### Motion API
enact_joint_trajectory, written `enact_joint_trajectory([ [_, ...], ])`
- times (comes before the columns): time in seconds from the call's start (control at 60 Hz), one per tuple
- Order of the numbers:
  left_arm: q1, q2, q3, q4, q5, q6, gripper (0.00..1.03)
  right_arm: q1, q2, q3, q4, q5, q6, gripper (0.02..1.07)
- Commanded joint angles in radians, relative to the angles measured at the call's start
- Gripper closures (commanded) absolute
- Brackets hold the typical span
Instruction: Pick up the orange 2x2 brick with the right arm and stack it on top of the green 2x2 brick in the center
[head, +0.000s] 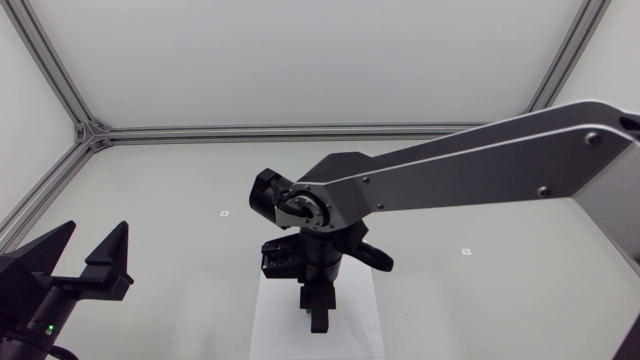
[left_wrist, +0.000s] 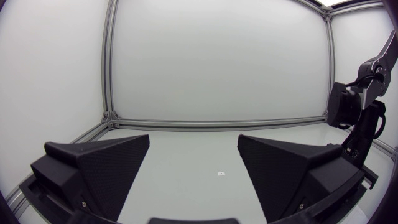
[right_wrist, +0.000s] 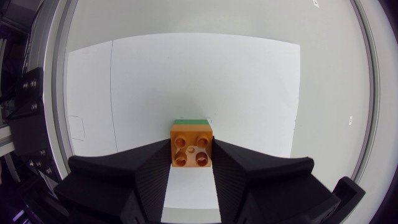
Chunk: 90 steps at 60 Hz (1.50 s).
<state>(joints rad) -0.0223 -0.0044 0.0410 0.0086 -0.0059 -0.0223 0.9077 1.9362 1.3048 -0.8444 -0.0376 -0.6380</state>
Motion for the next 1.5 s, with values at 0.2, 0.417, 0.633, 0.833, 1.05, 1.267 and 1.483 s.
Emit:
enact_joint_trajectory([
  [0.2,0.004,-0.008,-0.041,-0.015,0.004,0.013,0.04,-0.007,0.056,-0.009,-0.018,-0.001,-0.028,0.91],
  [0.417,0.004,-0.008,-0.041,-0.015,0.004,0.013,0.04,-0.007,0.050,-0.006,-0.016,0.001,-0.026,0.74],
  [0.633,0.004,-0.008,-0.041,-0.015,0.004,0.013,0.04,-0.007,0.049,0.002,-0.015,-0.002,-0.020,0.72],
  [0.833,0.004,-0.008,-0.041,-0.013,0.004,0.013,0.04,-0.009,0.043,0.005,-0.010,-0.002,-0.017,0.71],
  [1.05,0.004,-0.008,-0.041,-0.015,0.004,0.013,0.04,-0.010,0.035,0.005,-0.004,-0.002,-0.017,0.63],
  [1.267,0.004,-0.008,-0.041,-0.013,0.004,0.013,0.04,-0.010,0.032,0.005,-0.002,-0.002,-0.017,0.60],
  [1.483,0.004,-0.008,-0.041,-0.013,0.004,0.013,0.04,-0.012,0.029,0.005,-0.002,-0.002,-0.014,0.55],
])
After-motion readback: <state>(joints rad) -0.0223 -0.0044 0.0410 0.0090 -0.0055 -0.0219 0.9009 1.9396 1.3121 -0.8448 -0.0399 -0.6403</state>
